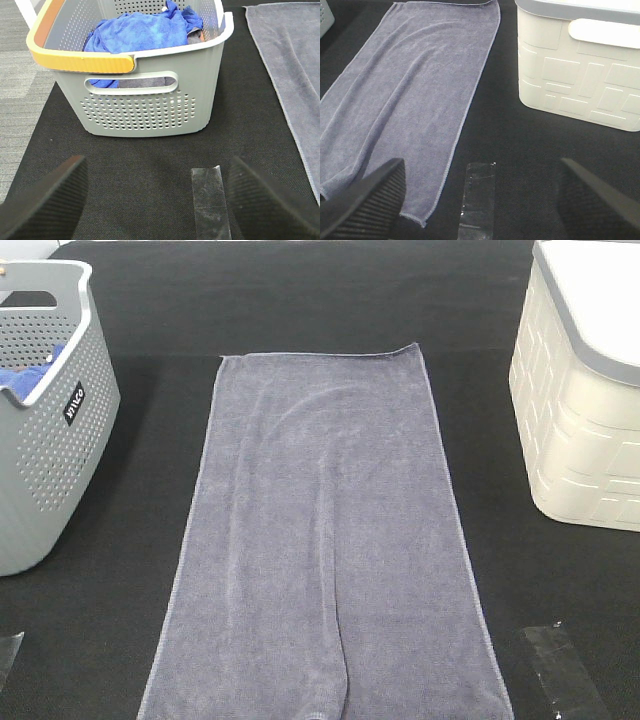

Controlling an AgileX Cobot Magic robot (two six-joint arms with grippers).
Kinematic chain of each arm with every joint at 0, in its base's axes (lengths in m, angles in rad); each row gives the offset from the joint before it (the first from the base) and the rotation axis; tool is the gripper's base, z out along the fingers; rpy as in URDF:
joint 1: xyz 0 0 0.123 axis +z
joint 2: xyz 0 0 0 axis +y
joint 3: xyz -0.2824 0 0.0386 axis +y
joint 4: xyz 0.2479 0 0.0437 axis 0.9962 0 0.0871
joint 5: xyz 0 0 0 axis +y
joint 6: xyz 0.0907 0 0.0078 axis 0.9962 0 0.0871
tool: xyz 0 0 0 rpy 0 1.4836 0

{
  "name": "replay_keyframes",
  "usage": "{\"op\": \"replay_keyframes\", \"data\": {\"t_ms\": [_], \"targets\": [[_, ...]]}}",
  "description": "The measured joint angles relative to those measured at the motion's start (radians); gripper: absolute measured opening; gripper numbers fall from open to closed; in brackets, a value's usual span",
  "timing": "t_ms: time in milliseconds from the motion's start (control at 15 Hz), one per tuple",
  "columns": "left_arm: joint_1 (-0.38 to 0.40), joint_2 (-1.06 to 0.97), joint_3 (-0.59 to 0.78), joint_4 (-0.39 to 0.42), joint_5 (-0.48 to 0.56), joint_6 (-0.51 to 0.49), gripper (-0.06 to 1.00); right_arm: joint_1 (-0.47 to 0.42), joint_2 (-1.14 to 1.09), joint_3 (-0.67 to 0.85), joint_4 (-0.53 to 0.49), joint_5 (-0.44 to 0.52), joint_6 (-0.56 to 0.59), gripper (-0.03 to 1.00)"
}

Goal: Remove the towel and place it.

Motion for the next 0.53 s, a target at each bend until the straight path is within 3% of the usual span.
{"op": "replay_keyframes", "data": {"t_ms": [533], "targets": [[0.0, 0.0, 0.0, 0.0, 0.0, 0.0, 0.73, 0.0, 0.0, 0.0, 0.005, 0.0, 0.0, 0.76]]}}
